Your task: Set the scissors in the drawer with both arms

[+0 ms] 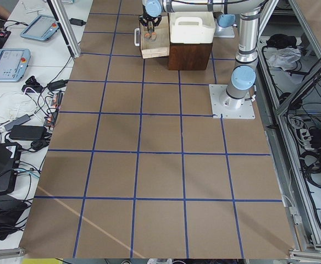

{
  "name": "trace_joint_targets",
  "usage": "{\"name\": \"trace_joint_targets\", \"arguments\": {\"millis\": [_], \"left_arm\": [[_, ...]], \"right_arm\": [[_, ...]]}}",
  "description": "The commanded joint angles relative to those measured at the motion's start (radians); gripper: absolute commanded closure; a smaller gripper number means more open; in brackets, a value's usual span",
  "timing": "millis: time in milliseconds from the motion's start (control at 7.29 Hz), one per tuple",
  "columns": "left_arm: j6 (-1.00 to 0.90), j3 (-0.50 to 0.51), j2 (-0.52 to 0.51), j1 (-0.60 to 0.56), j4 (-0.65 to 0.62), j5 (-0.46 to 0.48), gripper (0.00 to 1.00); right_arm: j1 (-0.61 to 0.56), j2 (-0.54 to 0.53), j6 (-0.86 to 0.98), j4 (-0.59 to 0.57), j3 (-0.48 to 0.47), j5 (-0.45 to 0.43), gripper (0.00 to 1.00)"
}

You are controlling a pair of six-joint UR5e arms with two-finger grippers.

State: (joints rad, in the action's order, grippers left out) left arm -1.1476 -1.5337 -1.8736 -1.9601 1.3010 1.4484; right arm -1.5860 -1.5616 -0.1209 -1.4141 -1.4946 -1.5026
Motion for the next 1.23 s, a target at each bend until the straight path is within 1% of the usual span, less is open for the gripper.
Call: {"name": "trace_joint_targets", "arguments": {"millis": [0, 274, 685, 823, 960, 1097], "left_arm": [[0.010, -0.025, 0.001, -0.005, 0.007, 0.004, 0.92], [0.014, -0.091, 0.011, -0.006, -0.011, 0.004, 0.91], [0.025, -0.103, -0.004, -0.013, -0.040, -0.008, 0.90], [0.025, -0.103, -0.009, -0.014, -0.040, -0.006, 0.87], [0.022, -0.105, -0.010, -0.019, -0.039, -0.005, 0.69], [0.029, -0.103, -0.010, -0.035, -0.039, 0.000, 0.40]], "right_arm": [[0.001, 0.003, 0.010, -0.002, -0.001, 0.001, 0.00], [0.000, 0.005, 0.007, -0.002, -0.001, -0.001, 0.00], [0.001, 0.003, 0.010, -0.002, -0.001, -0.007, 0.00], [0.000, 0.003, 0.009, -0.002, -0.001, -0.008, 0.00], [0.000, 0.005, 0.004, -0.002, -0.001, -0.005, 0.00], [0.001, 0.003, 0.007, -0.002, -0.001, -0.007, 0.00]]}}
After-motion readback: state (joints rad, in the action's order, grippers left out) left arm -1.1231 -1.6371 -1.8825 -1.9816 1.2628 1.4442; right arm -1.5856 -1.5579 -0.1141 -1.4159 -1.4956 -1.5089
